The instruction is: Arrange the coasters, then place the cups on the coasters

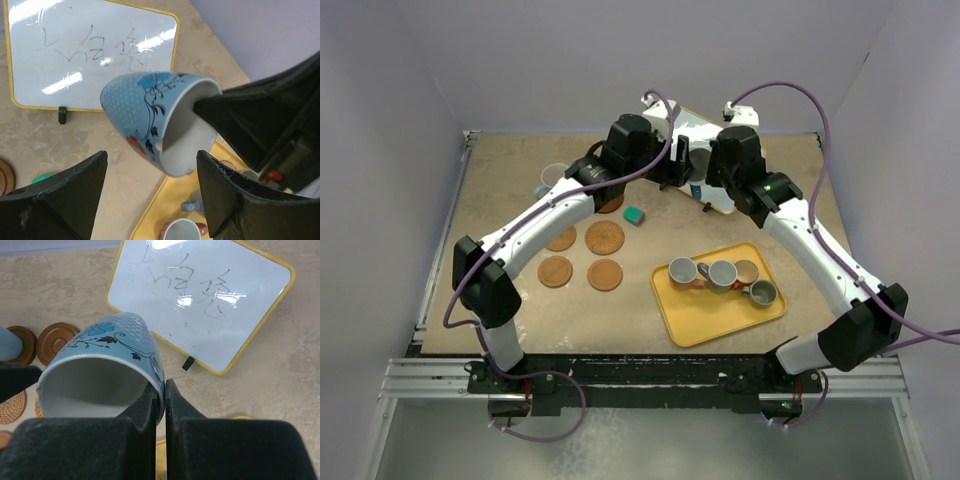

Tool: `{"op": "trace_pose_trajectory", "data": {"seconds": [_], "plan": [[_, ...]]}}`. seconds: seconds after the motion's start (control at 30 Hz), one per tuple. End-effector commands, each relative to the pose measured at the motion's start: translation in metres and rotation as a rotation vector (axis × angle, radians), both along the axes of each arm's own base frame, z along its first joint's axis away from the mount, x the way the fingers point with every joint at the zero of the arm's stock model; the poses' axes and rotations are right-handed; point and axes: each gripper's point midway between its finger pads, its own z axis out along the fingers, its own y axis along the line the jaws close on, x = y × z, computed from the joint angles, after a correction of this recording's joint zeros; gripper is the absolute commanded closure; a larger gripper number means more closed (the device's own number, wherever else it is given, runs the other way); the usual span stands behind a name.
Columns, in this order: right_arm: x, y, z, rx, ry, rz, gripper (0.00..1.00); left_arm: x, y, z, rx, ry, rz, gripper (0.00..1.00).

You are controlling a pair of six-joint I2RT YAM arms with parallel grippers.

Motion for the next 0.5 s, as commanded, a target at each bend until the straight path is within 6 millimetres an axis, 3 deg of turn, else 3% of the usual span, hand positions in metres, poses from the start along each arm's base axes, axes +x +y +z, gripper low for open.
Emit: {"op": "trace_pose_trajectory", "data": {"seconds": [0.0,0.13,0.27,0.47], "plan": [[0.002,0.008,0.045,0.118,-0.135,-0.024,1.00,0.014,-0.006,0.019,-0.033,-0.023,0.071,0.31],[-0.003,0.011,0.047,0.133,-0.137,-0.020,1.00,0.022,-0.005,0.017,-0.003,-0.028,0.107,0.34],[-0.005,0.010,0.048,0.137,-0.137,-0.019,1.00,0.024,-0.003,0.013,0.029,-0.034,0.133,0.43],[-0.011,0.020,0.049,0.167,-0.138,0.034,1.00,0.027,-0.004,0.005,0.065,-0.050,0.120,0.69]]}}
